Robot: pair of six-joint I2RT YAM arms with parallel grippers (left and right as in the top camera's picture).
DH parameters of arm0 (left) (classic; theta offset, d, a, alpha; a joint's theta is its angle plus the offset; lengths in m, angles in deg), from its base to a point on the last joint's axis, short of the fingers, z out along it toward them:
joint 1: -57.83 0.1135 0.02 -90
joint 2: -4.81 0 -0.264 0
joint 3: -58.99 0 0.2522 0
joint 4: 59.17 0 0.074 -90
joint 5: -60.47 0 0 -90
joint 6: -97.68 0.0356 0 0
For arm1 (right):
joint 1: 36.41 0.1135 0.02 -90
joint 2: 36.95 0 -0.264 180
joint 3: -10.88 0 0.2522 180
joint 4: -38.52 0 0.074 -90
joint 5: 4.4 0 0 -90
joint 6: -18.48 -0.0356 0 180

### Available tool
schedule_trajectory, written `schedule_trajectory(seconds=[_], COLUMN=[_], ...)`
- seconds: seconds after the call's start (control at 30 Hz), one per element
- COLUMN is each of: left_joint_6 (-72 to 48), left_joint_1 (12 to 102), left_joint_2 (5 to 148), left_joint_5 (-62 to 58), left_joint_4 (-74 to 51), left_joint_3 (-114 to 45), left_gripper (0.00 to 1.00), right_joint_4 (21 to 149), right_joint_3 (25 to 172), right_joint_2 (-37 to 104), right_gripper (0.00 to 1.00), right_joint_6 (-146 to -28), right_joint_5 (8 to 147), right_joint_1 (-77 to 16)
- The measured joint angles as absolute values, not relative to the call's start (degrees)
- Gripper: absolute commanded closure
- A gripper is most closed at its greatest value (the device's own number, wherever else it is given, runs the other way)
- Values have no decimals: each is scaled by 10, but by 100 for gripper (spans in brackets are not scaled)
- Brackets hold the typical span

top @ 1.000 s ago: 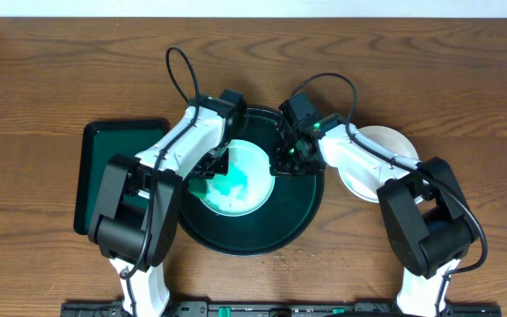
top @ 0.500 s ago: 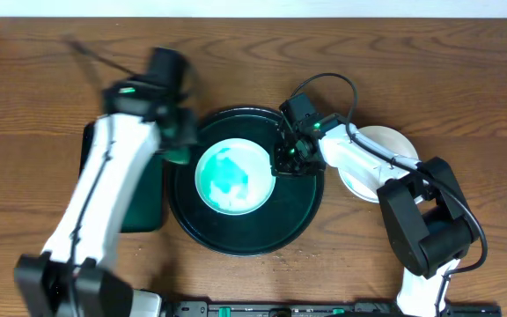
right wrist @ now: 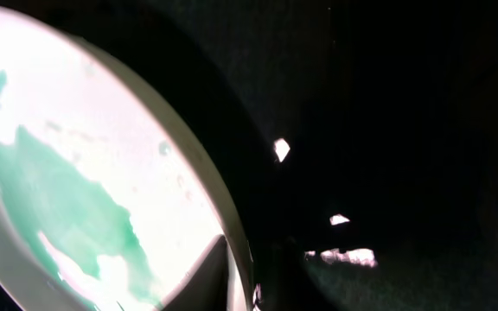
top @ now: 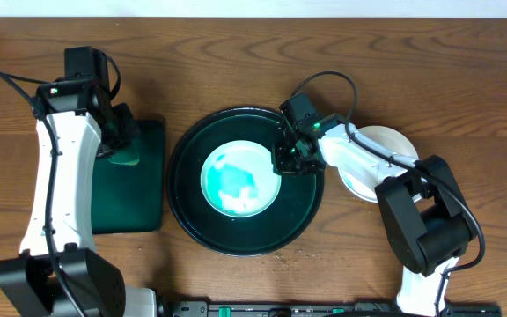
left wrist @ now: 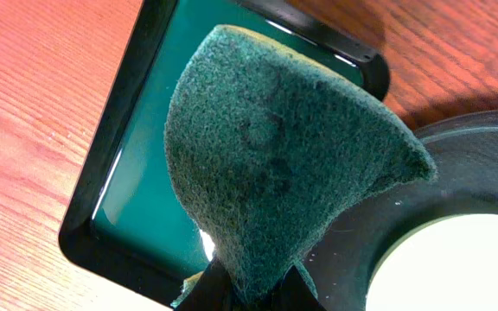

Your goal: Clean dirty plates on tray and stack at the side

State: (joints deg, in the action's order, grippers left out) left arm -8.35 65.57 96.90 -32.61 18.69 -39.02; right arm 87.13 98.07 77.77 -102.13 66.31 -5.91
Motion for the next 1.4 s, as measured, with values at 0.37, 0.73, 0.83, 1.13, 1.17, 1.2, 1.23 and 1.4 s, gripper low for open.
schedule_trajectory(seconds=[0.37, 0.73, 0.83, 1.13, 1.17, 1.2, 1.23, 1.4], left_joint_6=[-84, -84, -84, -84, -84, -84, -84, -84], left_joint_1=[657, 657, 657, 657, 657, 657, 657, 657], left_joint_2=[984, 984, 984, 984, 984, 984, 984, 984], left_joint_5=[-324, -324, -324, -324, -324, -324, -324, -324], left_joint_4=[187, 186, 184, 184, 184, 184, 184, 184], left_joint_3=[-390, -390, -390, -390, -390, -390, -390, -390], left_gripper=[93, 93, 93, 93, 92, 93, 93, 93], right_joint_4=[879, 879, 875, 856, 849, 840, 832, 790], right_joint_3=[989, 995, 1000, 1000, 1000, 1000, 1000, 999], right_joint_2=[777, 654, 634, 631, 631, 631, 631, 630], right_gripper=[99, 99, 99, 99, 99, 99, 99, 99], right_joint_6=[-985, -888, -870, -838, -834, -827, -821, -768], right_joint_5=[664, 919, 1014, 1354, 1388, 1431, 1458, 1602], right_joint_1=[-56, 20, 59, 190, 201, 216, 225, 275])
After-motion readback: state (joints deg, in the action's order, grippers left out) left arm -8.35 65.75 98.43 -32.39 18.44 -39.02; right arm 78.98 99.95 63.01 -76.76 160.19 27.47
